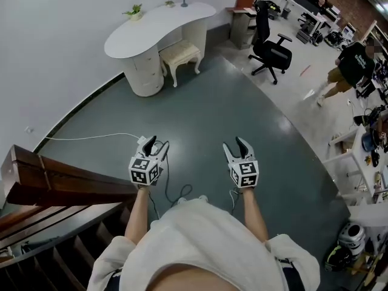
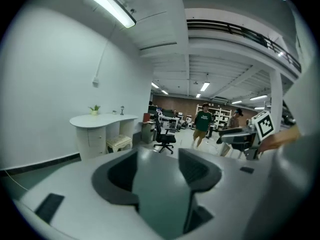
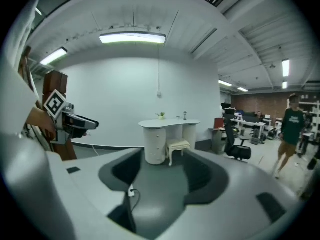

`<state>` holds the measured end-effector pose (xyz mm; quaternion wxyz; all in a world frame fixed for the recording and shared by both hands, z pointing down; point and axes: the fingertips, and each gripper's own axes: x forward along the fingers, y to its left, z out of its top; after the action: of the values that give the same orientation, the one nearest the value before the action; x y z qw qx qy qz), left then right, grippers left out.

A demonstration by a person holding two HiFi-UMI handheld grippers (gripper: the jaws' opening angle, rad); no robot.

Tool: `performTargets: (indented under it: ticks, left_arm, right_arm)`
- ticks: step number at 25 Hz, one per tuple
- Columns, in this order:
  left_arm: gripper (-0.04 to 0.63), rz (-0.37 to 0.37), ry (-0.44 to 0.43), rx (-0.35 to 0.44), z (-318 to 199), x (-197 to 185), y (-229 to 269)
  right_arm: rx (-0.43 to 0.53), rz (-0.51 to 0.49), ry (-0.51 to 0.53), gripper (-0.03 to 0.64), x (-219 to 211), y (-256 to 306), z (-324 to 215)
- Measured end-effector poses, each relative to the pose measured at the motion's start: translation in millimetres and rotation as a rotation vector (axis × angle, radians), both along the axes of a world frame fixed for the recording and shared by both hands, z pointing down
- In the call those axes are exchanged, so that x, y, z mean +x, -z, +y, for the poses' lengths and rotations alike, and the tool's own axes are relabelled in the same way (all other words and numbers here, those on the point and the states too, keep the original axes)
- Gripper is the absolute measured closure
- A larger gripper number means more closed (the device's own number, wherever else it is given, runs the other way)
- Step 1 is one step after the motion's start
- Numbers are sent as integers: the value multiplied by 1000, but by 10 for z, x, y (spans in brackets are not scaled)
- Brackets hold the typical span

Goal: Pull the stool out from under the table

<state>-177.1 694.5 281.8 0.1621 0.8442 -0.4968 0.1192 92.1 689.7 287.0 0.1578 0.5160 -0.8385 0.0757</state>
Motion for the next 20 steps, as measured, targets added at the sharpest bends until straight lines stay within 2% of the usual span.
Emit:
performTargets:
  ticks: [1, 2, 3, 7, 12, 20]
  left_arm:
    - [328, 17, -14, -8, 8, 64, -19]
    - [323, 25, -24, -15, 20, 127, -33]
    - [321, 26, -30, -18, 38, 190, -41]
    - [321, 28, -43, -19, 57, 433, -69]
    - [321, 19, -58, -25, 27, 657, -124]
    - [321, 14, -65, -14, -201, 882, -129]
  right_arm:
    - [5, -12, 23, 303, -14, 10, 3]
    - [11, -14, 38, 245, -11, 20, 10]
    - [14, -6, 48, 228, 6, 21, 27]
    - [1, 11, 65, 227, 119, -44, 101]
    - [-12, 8, 35, 237, 335, -116, 122]
    - [-3, 10, 13, 245, 609, -124, -97]
